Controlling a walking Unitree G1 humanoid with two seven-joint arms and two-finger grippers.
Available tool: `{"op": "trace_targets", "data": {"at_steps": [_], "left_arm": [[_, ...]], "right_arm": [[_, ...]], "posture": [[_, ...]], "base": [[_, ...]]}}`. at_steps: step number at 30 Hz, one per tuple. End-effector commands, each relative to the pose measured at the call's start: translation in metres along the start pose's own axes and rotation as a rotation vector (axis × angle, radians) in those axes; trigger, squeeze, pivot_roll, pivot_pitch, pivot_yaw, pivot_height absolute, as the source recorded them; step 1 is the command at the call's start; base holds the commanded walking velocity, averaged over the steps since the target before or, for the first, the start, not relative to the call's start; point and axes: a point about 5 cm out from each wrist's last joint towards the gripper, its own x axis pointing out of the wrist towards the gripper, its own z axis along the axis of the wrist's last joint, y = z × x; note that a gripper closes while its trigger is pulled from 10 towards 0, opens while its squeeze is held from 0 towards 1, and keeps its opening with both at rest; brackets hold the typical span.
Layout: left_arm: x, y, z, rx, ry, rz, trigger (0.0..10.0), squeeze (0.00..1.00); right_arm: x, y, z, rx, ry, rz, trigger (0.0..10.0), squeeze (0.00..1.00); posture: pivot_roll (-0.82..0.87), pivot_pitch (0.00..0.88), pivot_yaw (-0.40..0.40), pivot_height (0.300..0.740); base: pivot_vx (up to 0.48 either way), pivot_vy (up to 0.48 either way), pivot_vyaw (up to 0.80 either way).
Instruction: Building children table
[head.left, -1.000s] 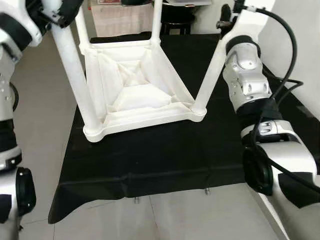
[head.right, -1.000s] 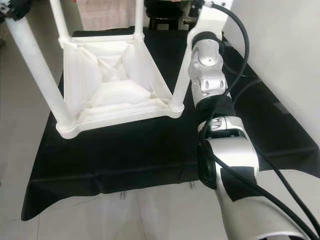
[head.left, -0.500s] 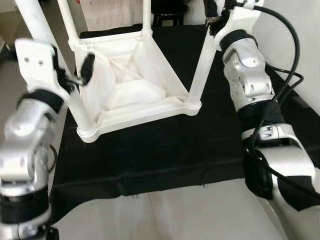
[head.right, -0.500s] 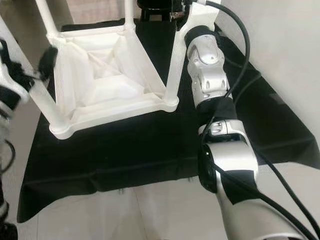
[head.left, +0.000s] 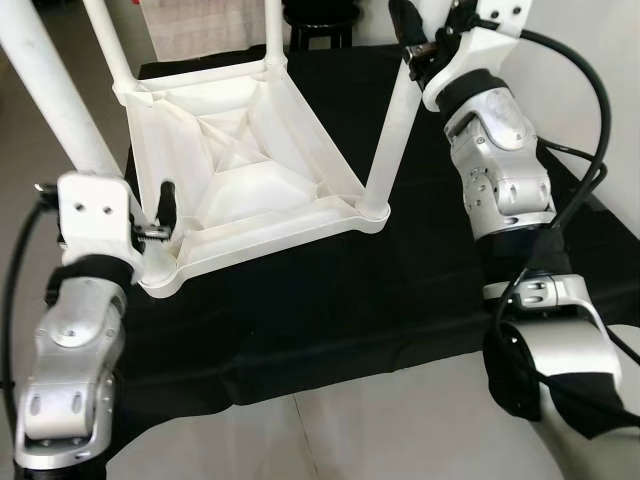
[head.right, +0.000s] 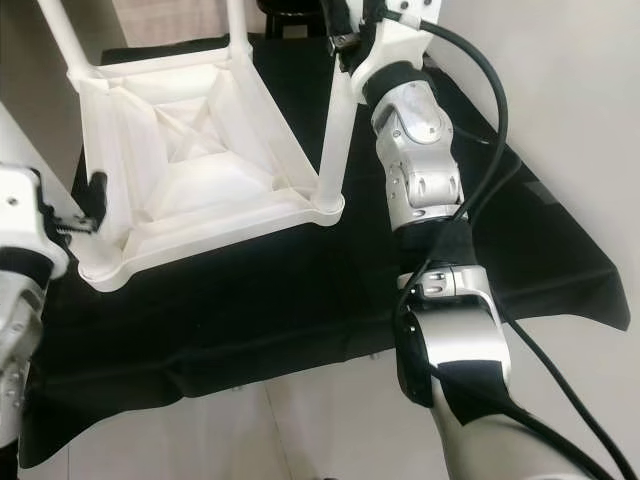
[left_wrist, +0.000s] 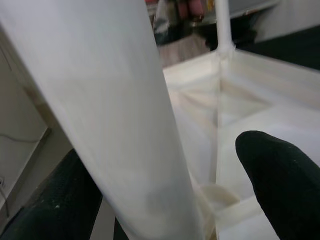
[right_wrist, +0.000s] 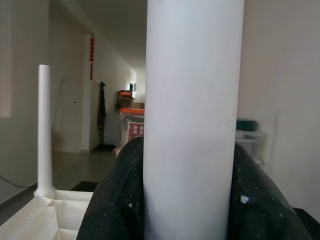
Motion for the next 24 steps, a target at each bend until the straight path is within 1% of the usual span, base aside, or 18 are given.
{"op": "trace_targets", "data": {"at_steps": [1,3,4,5,24], "left_arm": [[-0.002,-0.001,-0.015,0.019,0.051,0.024,10.0,0.0],[-0.003,-0.003,-0.029,0.017,0.097,0.051,10.0,0.0],[-0.003,-0.003,-0.029,0.017,0.097,0.051,10.0,0.0],[-0.004,-0.005,-0.034,0.009,0.116,0.055,10.0,0.0],[-0.004,-0.005,-0.034,0.009,0.116,0.055,10.0,0.0]], "right_arm": [[-0.039,0.038,-0.104,0.071,0.495,0.2,10.0,0.0],[-0.041,0.04,-0.102,0.069,0.498,0.217,10.0,0.0],[-0.041,0.04,-0.102,0.069,0.498,0.217,10.0,0.0],[-0.043,0.04,-0.102,0.071,0.501,0.22,10.0,0.0],[-0.043,0.04,-0.102,0.071,0.501,0.22,10.0,0.0]], "posture": [[0.03,0.181,-0.036,0.74],[0.02,0.187,-0.039,0.74],[0.02,0.187,-0.039,0.74],[0.0,0.187,-0.046,0.74],[0.0,0.187,-0.046,0.74]], "base": [[0.0,0.0,0.0],[0.0,0.0,0.0],[0.0,0.0,0.0],[0.0,0.0,0.0],[0.0,0.0,0.0]]}}
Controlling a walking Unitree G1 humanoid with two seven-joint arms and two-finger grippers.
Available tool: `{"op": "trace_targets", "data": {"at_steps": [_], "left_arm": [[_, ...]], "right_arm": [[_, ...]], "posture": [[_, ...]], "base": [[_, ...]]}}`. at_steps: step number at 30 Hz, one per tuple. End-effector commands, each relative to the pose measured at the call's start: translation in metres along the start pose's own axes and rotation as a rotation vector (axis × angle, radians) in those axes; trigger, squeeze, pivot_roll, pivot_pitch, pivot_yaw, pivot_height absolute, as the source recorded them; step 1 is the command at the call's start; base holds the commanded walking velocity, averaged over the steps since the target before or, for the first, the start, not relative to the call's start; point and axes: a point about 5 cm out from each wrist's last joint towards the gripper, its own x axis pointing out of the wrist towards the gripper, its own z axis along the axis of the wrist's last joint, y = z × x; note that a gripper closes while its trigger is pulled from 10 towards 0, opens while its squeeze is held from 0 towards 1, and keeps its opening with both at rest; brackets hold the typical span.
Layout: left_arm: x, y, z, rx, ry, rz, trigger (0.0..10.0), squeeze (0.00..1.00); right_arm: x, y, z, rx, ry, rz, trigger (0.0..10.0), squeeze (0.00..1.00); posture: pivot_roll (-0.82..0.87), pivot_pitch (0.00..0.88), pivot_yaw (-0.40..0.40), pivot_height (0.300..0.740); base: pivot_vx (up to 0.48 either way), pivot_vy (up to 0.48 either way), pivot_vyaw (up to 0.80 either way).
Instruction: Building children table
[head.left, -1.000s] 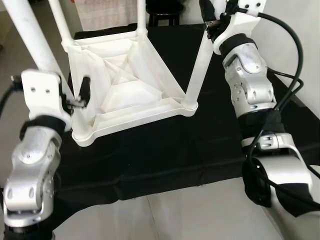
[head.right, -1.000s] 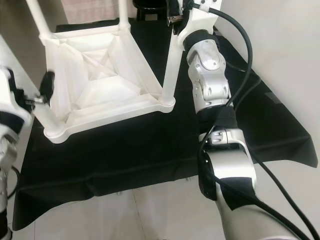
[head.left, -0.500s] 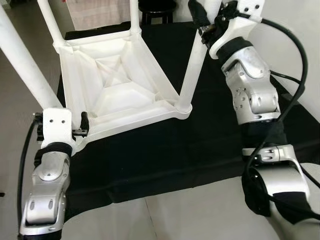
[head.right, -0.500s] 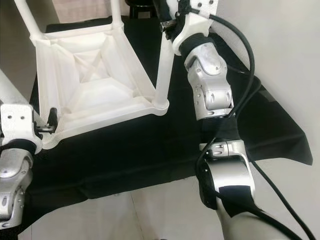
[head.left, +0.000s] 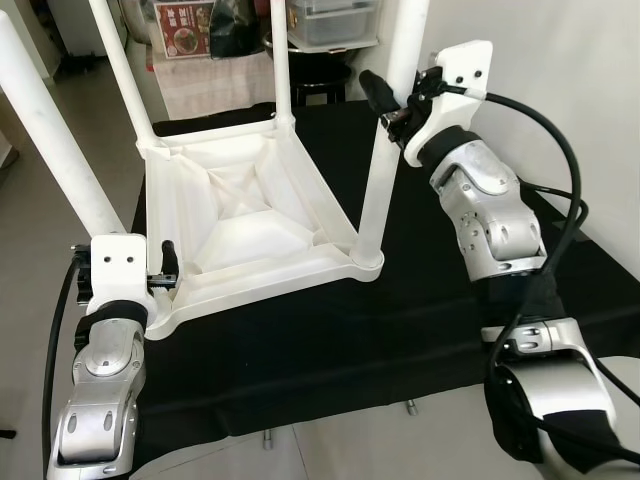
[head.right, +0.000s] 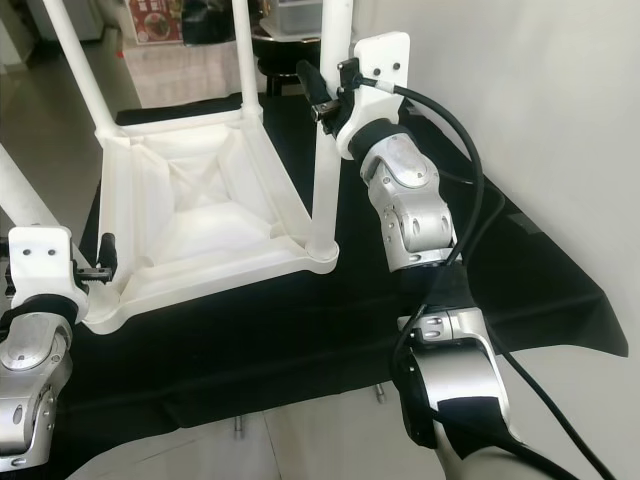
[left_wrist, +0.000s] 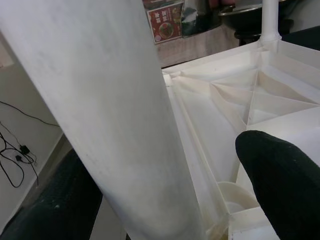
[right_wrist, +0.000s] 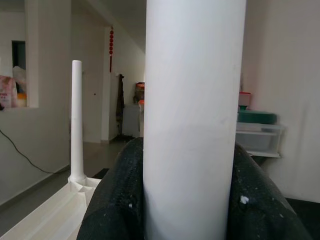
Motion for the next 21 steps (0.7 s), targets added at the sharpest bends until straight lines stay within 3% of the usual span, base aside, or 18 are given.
{"op": "trace_targets", "data": {"at_steps": [1,21], "left_arm": [[-0.0009,0.0001,0.0044,0.022,-0.019,-0.013,10.0,0.0],[-0.0009,0.0001,0.0044,0.022,-0.019,-0.013,10.0,0.0]], "right_arm": [[-0.0113,0.0245,-0.0723,0.033,0.345,0.134,10.0,0.0],[-0.0113,0.0245,-0.0723,0.033,0.345,0.134,10.0,0.0]], "posture": [[0.0,0.187,-0.046,0.74],[0.0,0.187,-0.046,0.74]], "base": [[0.0,0.0,0.0],[0.0,0.0,0.0]]}}
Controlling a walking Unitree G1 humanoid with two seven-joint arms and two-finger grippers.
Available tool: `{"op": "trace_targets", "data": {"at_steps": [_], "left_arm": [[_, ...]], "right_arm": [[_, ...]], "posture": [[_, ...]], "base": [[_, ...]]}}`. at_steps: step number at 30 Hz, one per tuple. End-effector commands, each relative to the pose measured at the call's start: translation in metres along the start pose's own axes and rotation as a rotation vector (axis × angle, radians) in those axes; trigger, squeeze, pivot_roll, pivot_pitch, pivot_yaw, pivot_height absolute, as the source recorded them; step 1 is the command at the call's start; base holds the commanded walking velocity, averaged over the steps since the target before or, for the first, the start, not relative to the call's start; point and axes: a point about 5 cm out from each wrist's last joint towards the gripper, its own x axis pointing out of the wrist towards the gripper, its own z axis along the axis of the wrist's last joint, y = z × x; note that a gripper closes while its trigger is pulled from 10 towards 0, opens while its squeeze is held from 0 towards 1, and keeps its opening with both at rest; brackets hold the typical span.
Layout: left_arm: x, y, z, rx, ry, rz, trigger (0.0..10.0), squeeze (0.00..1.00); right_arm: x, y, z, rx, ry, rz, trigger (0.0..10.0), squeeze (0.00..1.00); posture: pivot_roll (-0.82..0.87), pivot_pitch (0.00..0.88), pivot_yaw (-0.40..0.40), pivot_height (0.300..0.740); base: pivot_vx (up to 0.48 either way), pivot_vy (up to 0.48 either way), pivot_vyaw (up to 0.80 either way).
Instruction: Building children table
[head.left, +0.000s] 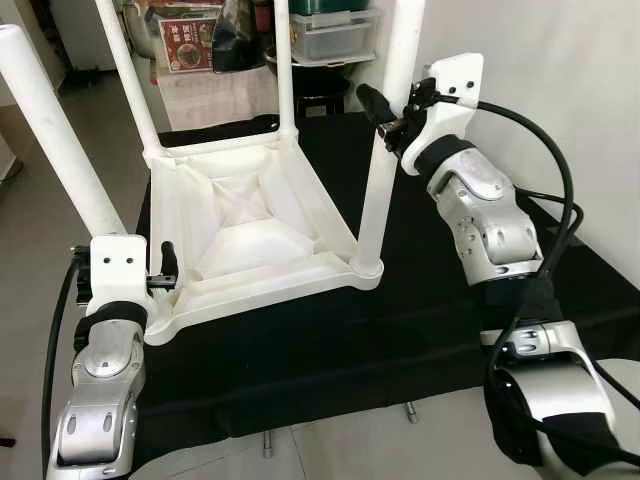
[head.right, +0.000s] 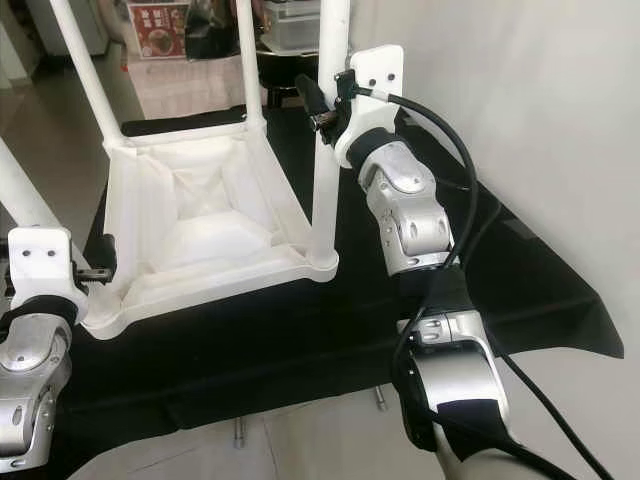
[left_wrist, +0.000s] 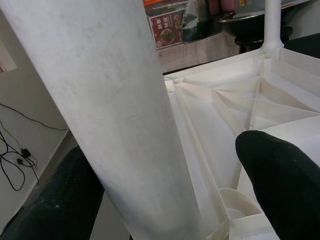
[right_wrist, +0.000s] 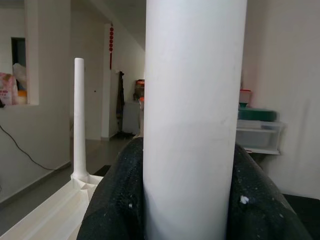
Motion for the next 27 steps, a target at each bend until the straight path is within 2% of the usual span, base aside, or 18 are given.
{"op": "trace_targets", "data": {"at_steps": [1,21,22,23,24,25,27], "left_arm": [[-0.001,0.0,0.004,0.022,-0.019,-0.013,10.0,0.0],[-0.001,0.0,0.004,0.022,-0.019,-0.013,10.0,0.0],[-0.002,-0.001,-0.002,0.006,0.004,-0.008,10.0,0.0],[-0.002,-0.001,-0.002,0.006,0.004,-0.008,10.0,0.0],[-0.001,0.006,-0.001,0.035,-0.006,0.004,10.0,0.0],[-0.001,0.006,-0.001,0.035,-0.006,0.004,10.0,0.0],[0.001,0.016,0.003,0.079,-0.027,0.019,10.0,0.0]], "right_arm": [[-0.008,0.024,-0.067,0.022,0.315,0.134,10.0,0.0],[-0.008,0.024,-0.067,0.022,0.315,0.134,10.0,0.0],[-0.011,0.027,-0.069,0.031,0.323,0.14,10.0,0.0],[-0.011,0.027,-0.069,0.031,0.323,0.14,10.0,0.0],[-0.019,0.035,-0.071,0.08,0.288,0.157,10.0,1.0],[-0.019,0.035,-0.071,0.08,0.288,0.157,10.0,1.0],[-0.029,0.045,-0.073,0.141,0.243,0.177,10.0,1.0]], "posture": [[0.0,0.187,-0.046,0.74],[0.0,0.187,-0.046,0.74],[-0.01,0.0,0.0,0.74],[-0.01,0.0,0.0,0.74],[0.01,0.0,0.0,0.74],[0.01,0.0,0.0,0.74],[0.02,0.0,0.0,0.74]], "base": [[0.0,0.0,0.0],[0.0,0.0,0.0],[0.0,0.0,0.0],[0.0,0.0,0.0],[0.0,0.0,0.0],[0.0,0.0,0.0],[0.0,0.0,0.0]]}}
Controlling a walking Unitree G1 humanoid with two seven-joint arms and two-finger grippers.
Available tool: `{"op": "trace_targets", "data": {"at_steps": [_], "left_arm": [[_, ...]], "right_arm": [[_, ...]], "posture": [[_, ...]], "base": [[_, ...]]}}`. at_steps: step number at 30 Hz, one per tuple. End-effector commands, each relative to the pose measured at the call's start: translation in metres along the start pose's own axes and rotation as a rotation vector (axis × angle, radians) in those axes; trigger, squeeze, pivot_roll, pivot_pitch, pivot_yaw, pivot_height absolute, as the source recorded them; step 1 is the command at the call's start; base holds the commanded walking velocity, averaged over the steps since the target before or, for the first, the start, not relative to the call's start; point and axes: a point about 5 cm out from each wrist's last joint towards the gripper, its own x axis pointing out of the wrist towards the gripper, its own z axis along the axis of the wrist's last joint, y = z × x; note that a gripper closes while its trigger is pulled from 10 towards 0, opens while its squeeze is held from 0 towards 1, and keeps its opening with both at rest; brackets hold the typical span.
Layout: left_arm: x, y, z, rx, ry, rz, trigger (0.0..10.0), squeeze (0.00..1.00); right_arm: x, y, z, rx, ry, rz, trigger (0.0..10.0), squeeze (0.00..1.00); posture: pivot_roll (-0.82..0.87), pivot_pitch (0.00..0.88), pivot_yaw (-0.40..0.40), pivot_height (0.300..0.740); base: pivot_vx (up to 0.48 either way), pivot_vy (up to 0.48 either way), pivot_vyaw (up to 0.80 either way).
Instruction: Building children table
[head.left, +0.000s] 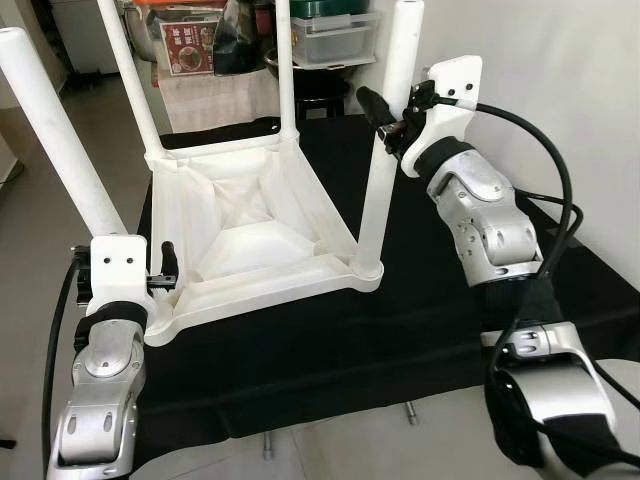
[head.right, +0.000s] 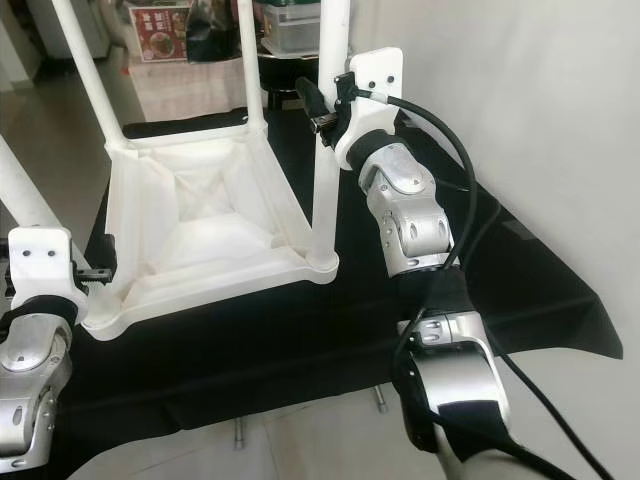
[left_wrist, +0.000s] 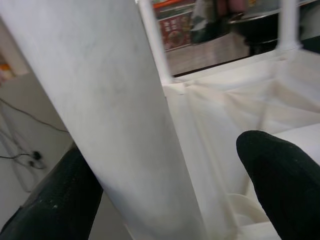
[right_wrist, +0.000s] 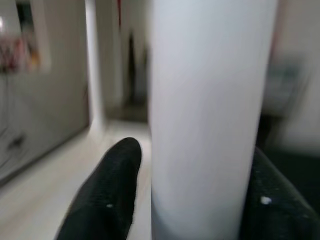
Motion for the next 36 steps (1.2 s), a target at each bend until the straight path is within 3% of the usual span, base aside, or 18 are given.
{"op": "trace_targets", "data": {"at_steps": [1,18,25,26,36], "left_arm": [[0.0,0.005,0.002,0.043,-0.022,-0.009,10.0,0.0],[-0.002,0.005,0.001,0.044,-0.019,-0.007,10.0,0.0],[-0.015,-0.002,-0.005,-0.012,0.014,-0.102,10.0,0.0],[-0.022,-0.009,-0.003,-0.042,0.006,-0.181,10.0,0.0],[-0.022,-0.009,-0.003,-0.042,0.006,-0.181,10.0,0.0]], "right_arm": [[0.004,0.026,-0.005,0.03,0.012,0.129,10.0,1.0],[0.002,0.026,-0.009,0.024,0.024,0.121,10.0,1.0],[-0.016,0.005,-0.035,-0.044,0.141,-0.037,10.0,1.0],[-0.023,0.001,-0.042,-0.045,0.16,-0.082,10.0,1.0],[-0.023,0.001,-0.042,-0.045,0.16,-0.082,10.0,1.0]], "posture": [[0.02,0.0,0.0,0.74],[0.02,0.0,0.0,0.74],[0.02,0.0,0.0,0.74],[0.02,0.164,-0.024,0.74],[0.02,0.164,-0.024,0.74]], "base": [[0.0,0.0,0.0],[0.0,0.0,0.0],[0.0,0.0,0.0],[0.0,0.0,0.0],[0.0,0.0,0.0]]}}
